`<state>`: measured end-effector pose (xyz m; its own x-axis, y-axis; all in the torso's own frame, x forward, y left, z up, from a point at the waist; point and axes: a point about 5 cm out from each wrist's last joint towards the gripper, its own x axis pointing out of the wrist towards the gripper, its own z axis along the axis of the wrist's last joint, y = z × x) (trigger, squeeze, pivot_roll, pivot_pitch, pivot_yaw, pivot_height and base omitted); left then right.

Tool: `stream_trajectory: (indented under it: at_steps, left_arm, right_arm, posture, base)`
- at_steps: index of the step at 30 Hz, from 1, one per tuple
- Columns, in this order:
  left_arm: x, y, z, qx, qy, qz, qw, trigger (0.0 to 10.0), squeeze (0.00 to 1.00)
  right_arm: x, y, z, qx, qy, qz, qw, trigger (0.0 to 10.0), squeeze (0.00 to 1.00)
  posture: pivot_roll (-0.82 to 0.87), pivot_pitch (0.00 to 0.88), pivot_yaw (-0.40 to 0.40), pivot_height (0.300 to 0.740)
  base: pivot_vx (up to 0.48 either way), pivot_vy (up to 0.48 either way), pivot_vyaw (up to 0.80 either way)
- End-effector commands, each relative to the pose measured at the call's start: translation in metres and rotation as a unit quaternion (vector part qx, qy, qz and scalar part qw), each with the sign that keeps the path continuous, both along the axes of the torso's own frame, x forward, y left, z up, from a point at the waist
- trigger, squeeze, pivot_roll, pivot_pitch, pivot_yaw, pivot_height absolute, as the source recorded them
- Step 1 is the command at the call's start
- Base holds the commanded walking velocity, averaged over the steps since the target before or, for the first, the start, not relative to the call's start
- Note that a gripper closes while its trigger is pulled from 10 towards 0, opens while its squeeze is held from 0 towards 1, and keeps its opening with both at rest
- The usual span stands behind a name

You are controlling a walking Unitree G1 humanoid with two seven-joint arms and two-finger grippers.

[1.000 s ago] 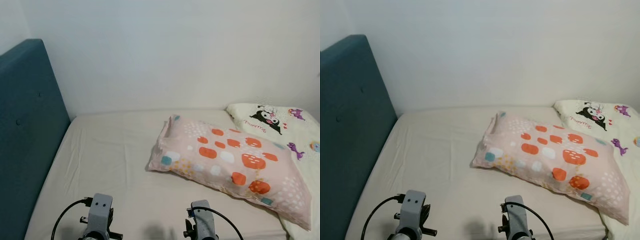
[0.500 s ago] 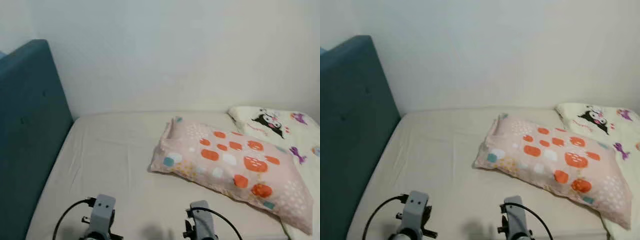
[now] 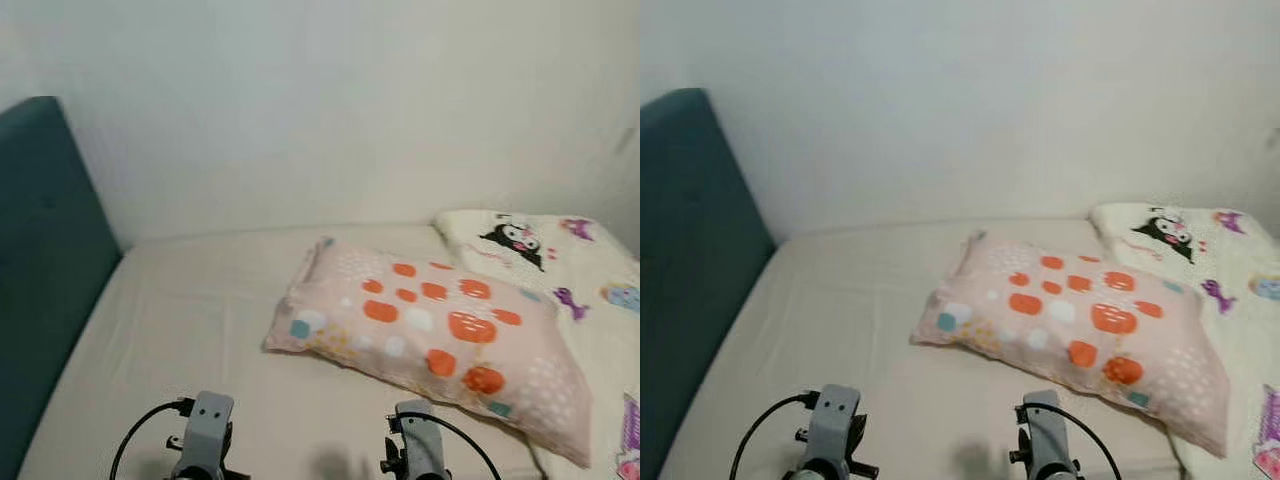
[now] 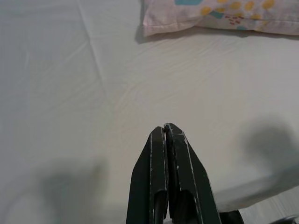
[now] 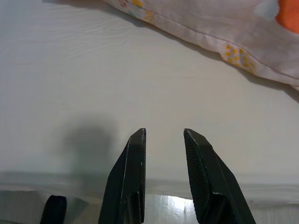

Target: Clean up the room

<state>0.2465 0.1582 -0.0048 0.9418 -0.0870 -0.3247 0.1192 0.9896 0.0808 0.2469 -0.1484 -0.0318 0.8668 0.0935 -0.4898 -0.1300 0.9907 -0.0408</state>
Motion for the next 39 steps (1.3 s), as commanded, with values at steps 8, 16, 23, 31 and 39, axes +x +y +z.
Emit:
stream_trajectory:
  at_steps: [8, 16, 23, 31, 39]
  left_arm:
    - [-0.0024, 0.0041, -0.0032, 0.010, 0.010, 0.005, 1.000, 10.0, 0.00]
    - [-0.0021, 0.0025, -0.0026, 0.011, 0.007, 0.003, 1.000, 10.0, 0.00]
    - [-0.0027, 0.0020, -0.0027, 0.011, 0.007, 0.004, 1.000, 10.0, 0.00]
    - [-0.0028, 0.0028, -0.0026, 0.012, 0.007, 0.005, 1.000, 10.0, 0.00]
    - [-0.0017, 0.0034, -0.0052, 0.014, 0.026, 0.008, 1.000, 10.0, 0.00]
  right_arm:
    - [-0.0059, 0.0022, -0.0052, 0.003, 0.013, 0.000, 1.000, 10.0, 0.00]
    - [-0.0065, 0.0013, -0.0055, 0.003, 0.014, -0.001, 1.000, 10.0, 0.00]
    - [-0.0063, 0.0013, -0.0050, 0.003, 0.013, -0.001, 1.000, 10.0, 0.00]
    - [-0.0064, 0.0017, -0.0052, 0.004, 0.014, -0.001, 1.000, 10.0, 0.00]
    - [-0.0064, 0.0010, -0.0052, 0.003, 0.014, -0.002, 1.000, 10.0, 0.00]
  posture:
    - [0.02, 0.115, -0.043, 0.740]
    - [0.02, 0.116, -0.044, 0.740]
    - [0.02, 0.119, -0.045, 0.740]
    - [0.02, 0.120, -0.044, 0.740]
    - [0.02, 0.120, -0.042, 0.740]
  base:
    - [0.000, 0.000, 0.00]
    - [0.000, -0.116, 0.00]
    - [0.000, -0.317, 0.00]
    - [0.000, -0.319, 0.00]
    - [0.000, -0.129, 0.00]
